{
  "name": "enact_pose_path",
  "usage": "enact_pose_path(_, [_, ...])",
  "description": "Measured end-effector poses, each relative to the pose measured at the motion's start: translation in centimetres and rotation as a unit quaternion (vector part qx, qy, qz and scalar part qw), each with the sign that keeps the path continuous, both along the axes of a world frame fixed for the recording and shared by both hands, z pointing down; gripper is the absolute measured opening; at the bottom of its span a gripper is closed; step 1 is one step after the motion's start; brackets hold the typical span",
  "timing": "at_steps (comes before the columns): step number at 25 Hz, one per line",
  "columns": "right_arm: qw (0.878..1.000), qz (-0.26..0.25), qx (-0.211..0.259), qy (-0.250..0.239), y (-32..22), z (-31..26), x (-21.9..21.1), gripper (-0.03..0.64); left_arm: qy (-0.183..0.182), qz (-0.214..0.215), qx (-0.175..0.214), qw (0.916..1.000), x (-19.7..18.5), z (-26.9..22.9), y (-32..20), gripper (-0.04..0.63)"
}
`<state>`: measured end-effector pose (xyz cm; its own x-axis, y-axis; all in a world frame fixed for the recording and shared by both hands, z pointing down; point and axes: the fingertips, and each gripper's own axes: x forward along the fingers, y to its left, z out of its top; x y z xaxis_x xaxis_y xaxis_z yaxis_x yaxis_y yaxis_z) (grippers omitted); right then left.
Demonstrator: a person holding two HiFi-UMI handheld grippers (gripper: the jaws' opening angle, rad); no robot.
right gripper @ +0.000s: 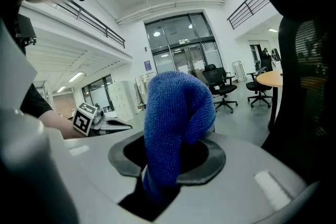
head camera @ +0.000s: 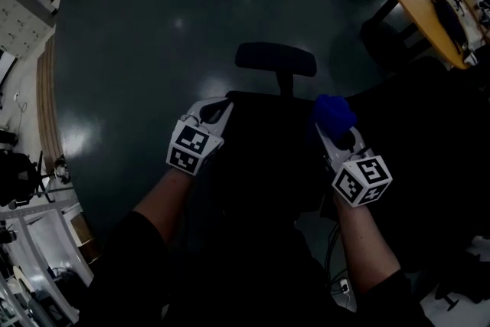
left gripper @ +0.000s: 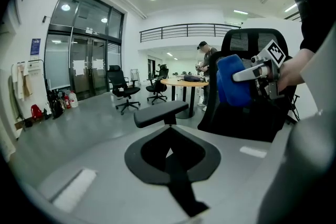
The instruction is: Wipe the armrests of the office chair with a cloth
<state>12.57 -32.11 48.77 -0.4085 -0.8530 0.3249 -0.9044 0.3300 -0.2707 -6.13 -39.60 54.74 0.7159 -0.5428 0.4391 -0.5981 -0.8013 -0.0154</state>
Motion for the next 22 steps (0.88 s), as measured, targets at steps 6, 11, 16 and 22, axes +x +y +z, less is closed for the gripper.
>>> enact_pose_path(6, [1.000, -0.004, 0.001, 0.029, -3.8, 0.7, 1.1, 0.137, -0.005, 0.003, 0.000, 1.0000, 0.9, 1.3, -3.8, 0.018])
enact_pose_path(11, [0.998, -0.016, -0.002, 0.058, -6.5, 1.3, 2.2, 0.137, -0.015, 0.004, -0.006, 0.9999, 1.9, 2.3, -6.2, 0.018])
enact_pose_path(16, [0.996, -0.024, -0.013, 0.079, -9.7, 2.3, 3.4, 0.137, -0.017, -0.001, -0.019, 0.9997, 2.4, 3.4, -8.0, 0.018])
enact_pose_path(22, [0.994, -0.028, -0.013, 0.106, -14.0, 2.9, 5.1, 0.137, -0.031, -0.001, -0.027, 0.9992, 2.5, 4.8, -9.9, 0.018])
